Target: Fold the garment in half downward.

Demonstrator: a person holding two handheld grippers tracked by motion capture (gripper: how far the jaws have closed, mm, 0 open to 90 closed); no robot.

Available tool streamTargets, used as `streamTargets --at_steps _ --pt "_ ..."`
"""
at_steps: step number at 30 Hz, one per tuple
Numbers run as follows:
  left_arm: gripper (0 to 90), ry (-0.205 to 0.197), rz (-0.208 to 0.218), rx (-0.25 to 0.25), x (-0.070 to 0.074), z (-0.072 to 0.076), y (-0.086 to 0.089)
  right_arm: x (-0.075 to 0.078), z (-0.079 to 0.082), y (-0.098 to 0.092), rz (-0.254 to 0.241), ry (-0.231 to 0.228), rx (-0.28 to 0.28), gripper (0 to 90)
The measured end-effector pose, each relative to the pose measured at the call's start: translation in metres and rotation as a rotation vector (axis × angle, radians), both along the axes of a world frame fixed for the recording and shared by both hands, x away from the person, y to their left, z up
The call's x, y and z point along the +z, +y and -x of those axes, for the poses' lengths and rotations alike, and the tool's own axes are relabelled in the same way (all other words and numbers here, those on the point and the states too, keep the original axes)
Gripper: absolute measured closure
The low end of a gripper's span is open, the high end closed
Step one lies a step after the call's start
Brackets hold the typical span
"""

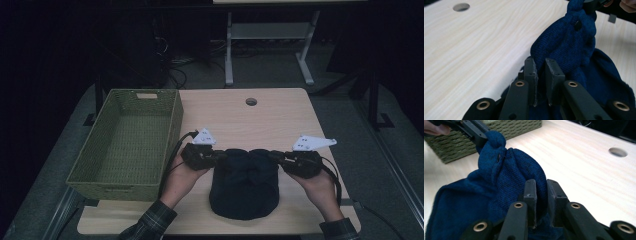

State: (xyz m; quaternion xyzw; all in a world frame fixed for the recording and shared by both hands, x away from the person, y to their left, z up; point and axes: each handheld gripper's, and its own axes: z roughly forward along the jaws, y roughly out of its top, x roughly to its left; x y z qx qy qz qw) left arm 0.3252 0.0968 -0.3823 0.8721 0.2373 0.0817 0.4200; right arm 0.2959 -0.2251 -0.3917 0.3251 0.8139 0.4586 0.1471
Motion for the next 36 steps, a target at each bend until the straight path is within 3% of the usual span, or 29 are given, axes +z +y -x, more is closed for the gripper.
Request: streamTargets --at_steps 19,26,33,36 --pt "79.2 0.124 -0.03 -0.071 -0.033 0.036 0.003 -0.039 0.043 0.001 0.005 0.124 0.074 74.7" --pt "79.3 0.164 -0.068 -0.091 -0.046 0.043 -0.003 -0.054 0.053 0.005 0.057 0.15 0.087 75.4" --pt "79.5 0.174 -0.061 -0.078 -0.052 0.036 -0.006 -0.06 0.042 0.01 0.116 0.124 0.085 76.4" --pt "79.5 0.156 -0.059 -0.063 -0.053 0.031 -0.01 -0.059 0.03 0.011 0.146 0.102 0.068 76.7"
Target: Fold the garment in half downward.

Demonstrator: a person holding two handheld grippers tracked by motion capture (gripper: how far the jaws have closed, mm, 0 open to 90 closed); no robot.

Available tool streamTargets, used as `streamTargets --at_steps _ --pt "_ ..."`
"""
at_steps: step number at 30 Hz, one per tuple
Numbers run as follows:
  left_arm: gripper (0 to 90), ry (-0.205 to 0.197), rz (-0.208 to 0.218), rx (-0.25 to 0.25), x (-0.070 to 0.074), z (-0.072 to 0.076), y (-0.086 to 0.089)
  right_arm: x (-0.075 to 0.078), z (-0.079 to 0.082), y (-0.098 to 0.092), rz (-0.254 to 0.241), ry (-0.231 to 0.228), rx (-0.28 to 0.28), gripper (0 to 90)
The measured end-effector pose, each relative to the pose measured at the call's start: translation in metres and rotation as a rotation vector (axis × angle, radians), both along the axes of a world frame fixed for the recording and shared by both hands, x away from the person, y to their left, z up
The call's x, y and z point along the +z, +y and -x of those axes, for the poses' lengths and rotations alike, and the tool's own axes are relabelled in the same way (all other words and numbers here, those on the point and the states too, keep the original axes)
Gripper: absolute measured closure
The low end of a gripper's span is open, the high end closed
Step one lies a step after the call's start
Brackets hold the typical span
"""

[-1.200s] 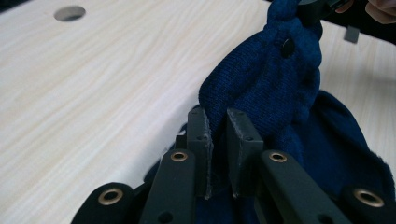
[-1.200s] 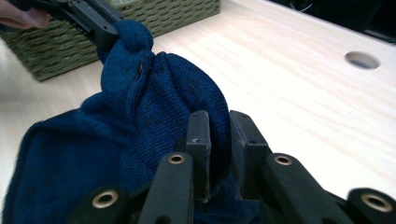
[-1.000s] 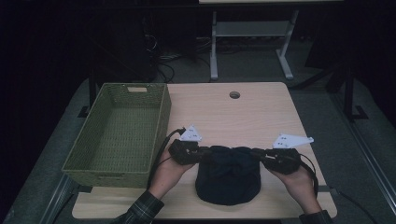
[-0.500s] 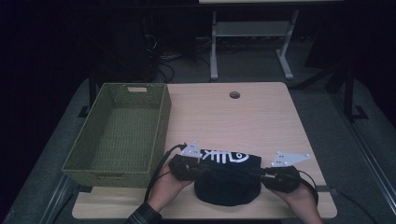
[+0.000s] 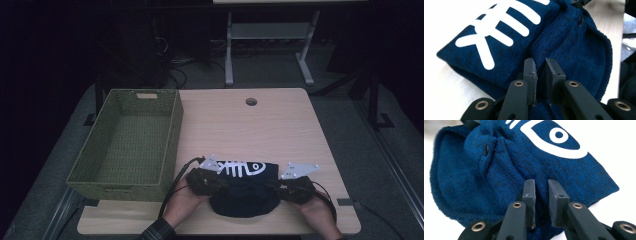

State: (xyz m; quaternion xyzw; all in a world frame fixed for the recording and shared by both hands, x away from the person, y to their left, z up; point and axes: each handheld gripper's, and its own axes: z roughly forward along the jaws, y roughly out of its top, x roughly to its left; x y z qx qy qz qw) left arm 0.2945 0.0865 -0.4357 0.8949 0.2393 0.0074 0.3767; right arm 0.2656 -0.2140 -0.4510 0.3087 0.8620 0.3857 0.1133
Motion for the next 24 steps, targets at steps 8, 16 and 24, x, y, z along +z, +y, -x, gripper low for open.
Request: streamTargets --at_steps 8,16,24 --pt "77.2 -0.023 0.014 0.041 0.0 -0.016 -0.002 0.0 -0.023 -0.003 0.003 -0.016 -0.026 75.5" --pt "58.5 -0.047 0.074 0.053 0.024 -0.013 0.009 0.019 -0.019 -0.018 -0.093 -0.02 -0.04 58.2" --pt "55.2 -0.096 0.124 0.075 0.051 -0.015 0.023 0.042 -0.015 -0.043 -0.17 -0.055 -0.072 58.2"
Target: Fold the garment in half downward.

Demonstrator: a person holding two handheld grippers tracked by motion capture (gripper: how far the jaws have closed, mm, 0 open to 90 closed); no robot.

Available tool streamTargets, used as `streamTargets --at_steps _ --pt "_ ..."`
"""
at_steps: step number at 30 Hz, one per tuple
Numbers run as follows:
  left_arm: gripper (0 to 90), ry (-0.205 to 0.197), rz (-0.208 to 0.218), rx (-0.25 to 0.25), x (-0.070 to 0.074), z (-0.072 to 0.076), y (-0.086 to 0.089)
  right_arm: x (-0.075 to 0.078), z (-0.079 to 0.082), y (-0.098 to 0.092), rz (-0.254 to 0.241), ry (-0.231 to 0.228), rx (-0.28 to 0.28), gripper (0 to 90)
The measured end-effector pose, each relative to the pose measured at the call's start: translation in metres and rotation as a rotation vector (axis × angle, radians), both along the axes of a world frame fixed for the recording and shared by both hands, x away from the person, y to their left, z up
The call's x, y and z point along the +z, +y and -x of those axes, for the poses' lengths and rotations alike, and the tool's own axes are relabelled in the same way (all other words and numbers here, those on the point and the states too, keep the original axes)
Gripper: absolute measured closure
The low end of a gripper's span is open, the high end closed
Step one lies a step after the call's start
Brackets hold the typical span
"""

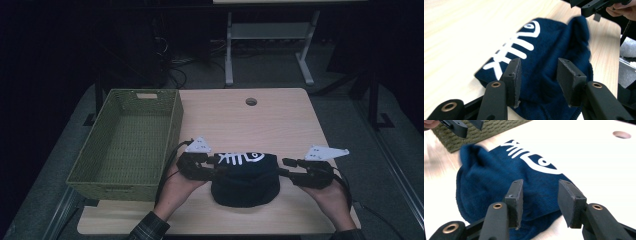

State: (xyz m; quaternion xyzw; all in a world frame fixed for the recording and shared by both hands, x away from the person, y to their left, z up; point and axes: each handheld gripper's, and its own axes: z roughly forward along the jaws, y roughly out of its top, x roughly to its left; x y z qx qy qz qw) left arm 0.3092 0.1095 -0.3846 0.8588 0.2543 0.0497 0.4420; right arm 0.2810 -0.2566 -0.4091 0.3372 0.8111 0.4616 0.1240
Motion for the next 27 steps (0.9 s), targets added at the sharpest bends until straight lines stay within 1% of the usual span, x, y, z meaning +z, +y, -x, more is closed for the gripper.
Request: streamTargets --at_steps 1,2,4,5,6,7,8,10,11,12,13,15,16,17,18,20,21,23,24,25,27 --pt "57.3 -0.001 0.008 0.007 0.001 -0.001 0.001 0.001 -0.001 -0.002 -0.002 -0.004 -0.003 60.5" --pt "60.7 0.003 0.007 0.007 0.001 -0.003 0.001 0.001 -0.002 -0.004 -0.001 -0.007 -0.007 62.8" --pt "69.9 0.001 -0.005 0.004 0.0 -0.007 -0.001 0.001 -0.005 -0.005 0.002 0.001 -0.013 70.6" --pt "74.2 0.006 -0.004 0.003 -0.001 -0.01 -0.003 0.0 -0.007 -0.004 0.006 0.005 -0.013 73.7" --pt "78.6 0.015 -0.007 0.001 -0.003 -0.012 -0.005 -0.001 -0.009 -0.003 0.007 0.005 -0.01 77.5" --pt "81.8 0.016 -0.022 -0.005 -0.005 -0.016 -0.008 -0.002 -0.011 -0.001 0.005 0.011 -0.003 81.4" --pt "84.9 0.016 -0.028 -0.002 -0.006 -0.019 -0.01 -0.004 -0.014 0.001 -0.002 0.015 0.007 84.4" --pt "89.7 0.022 -0.036 -0.002 -0.009 -0.025 -0.015 -0.006 -0.018 0.005 -0.001 0.021 0.02 88.5" --pt "89.8 0.029 -0.045 0.005 -0.011 -0.028 -0.018 -0.007 -0.02 0.007 0.001 0.027 0.026 89.3" --pt "89.9 0.023 -0.053 0.009 -0.012 -0.032 -0.02 -0.008 -0.021 0.01 0.0 0.029 0.033 89.6" --pt "89.9 0.028 -0.06 0.014 -0.014 -0.037 -0.024 -0.009 -0.022 0.011 -0.001 0.03 0.039 89.7" --pt "89.9 0.029 -0.07 0.02 -0.017 -0.042 -0.028 -0.01 -0.021 0.014 0.001 0.036 0.056 89.8" --pt "89.9 0.023 -0.079 0.019 -0.019 -0.045 -0.03 -0.01 -0.019 0.016 0.001 0.038 0.062 89.8" --pt "89.9 0.023 -0.084 0.022 -0.021 -0.048 -0.032 -0.011 -0.018 0.016 -0.001 0.034 0.069 89.8" --pt "89.9 0.021 -0.101 0.022 -0.023 -0.05 -0.034 -0.012 -0.015 0.017 -0.007 0.032 0.076 89.8" --pt "89.9 0.031 -0.11 0.027 -0.028 -0.054 -0.038 -0.015 -0.011 0.018 -0.001 0.031 0.092 89.8" --pt "89.9 0.036 -0.123 0.022 -0.031 -0.056 -0.039 -0.016 -0.008 0.018 -0.002 0.034 0.095 89.8" --pt "89.9 0.057 -0.139 0.019 -0.038 -0.058 -0.043 -0.018 -0.002 0.019 -0.004 0.038 0.106 89.8" --pt "89.9 0.06 -0.139 0.024 -0.04 -0.059 -0.044 -0.019 0.001 0.019 -0.002 0.038 0.109 89.8" --pt "89.9 0.064 -0.151 0.015 -0.042 -0.06 -0.044 -0.02 0.003 0.019 0.0 0.041 0.113 89.8" --pt "89.9 0.072 -0.151 0.019 -0.045 -0.06 -0.045 -0.023 0.006 0.02 0.009 0.054 0.119 89.8"
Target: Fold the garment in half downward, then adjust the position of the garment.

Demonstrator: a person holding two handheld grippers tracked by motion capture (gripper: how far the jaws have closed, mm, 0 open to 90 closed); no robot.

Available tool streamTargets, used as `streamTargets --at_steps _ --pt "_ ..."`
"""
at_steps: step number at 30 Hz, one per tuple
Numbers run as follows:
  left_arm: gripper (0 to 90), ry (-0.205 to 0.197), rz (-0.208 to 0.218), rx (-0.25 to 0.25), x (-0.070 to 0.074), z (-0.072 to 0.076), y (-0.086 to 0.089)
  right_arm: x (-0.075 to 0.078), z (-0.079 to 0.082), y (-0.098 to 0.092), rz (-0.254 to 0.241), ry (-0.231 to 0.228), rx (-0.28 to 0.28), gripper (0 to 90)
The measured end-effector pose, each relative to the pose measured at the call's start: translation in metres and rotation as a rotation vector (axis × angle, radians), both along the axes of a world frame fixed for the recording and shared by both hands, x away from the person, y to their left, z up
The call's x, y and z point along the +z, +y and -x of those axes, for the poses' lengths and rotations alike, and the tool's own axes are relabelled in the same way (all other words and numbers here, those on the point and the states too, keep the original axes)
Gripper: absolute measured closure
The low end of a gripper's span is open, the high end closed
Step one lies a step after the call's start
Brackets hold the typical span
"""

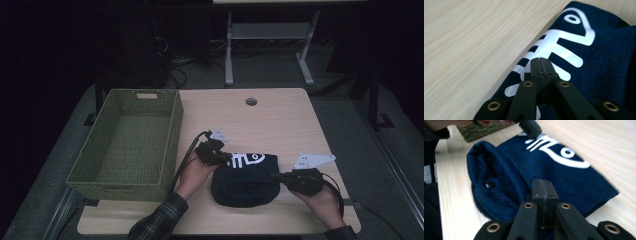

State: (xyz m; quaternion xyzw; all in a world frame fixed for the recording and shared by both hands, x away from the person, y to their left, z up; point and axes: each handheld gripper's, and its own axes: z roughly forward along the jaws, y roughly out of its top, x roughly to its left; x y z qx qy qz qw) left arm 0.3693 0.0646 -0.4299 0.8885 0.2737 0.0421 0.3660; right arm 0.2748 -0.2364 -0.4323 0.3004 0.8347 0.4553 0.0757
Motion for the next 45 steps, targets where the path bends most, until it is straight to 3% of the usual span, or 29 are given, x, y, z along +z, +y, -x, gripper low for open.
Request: streamTargets --at_steps 2,5,10,17,22,24,30,34,39,45 --pt "89.9 0.001 -0.023 -0.014 -0.002 -0.001 -0.001 -0.004 0.004 0.001 0.003 0.016 0.007 89.8" --pt "89.9 0.006 -0.012 -0.001 -0.007 -0.001 -0.004 -0.01 0.009 0.003 0.01 0.035 0.024 89.9" --pt "90.0 0.01 -0.047 -0.022 -0.012 -0.003 -0.008 -0.023 0.017 0.011 0.028 0.073 0.05 89.9" --pt "90.0 0.011 -0.066 -0.037 -0.017 -0.007 -0.016 -0.03 0.023 0.025 0.06 0.08 0.082 90.0" --pt "90.0 0.009 -0.042 -0.041 -0.013 -0.005 -0.014 -0.031 0.026 0.031 0.069 0.075 0.109 90.0" --pt "90.0 0.014 -0.001 -0.043 -0.007 0.0 -0.011 -0.029 0.027 0.03 0.062 0.064 0.109 89.9" --pt "89.9 0.003 0.038 -0.104 0.011 0.029 -0.004 -0.016 0.022 0.02 0.004 -0.003 0.066 89.8" --pt "89.9 0.01 0.053 -0.127 0.014 0.051 0.001 -0.011 0.012 0.014 -0.011 -0.039 0.01 89.8" --pt "89.9 0.047 0.032 -0.139 0.005 0.066 0.004 -0.015 -0.003 0.01 0.022 -0.021 -0.067 88.3" --pt "89.9 0.057 -0.028 -0.123 -0.006 0.062 0.006 -0.03 -0.014 0.012 0.082 0.022 -0.103 88.7"
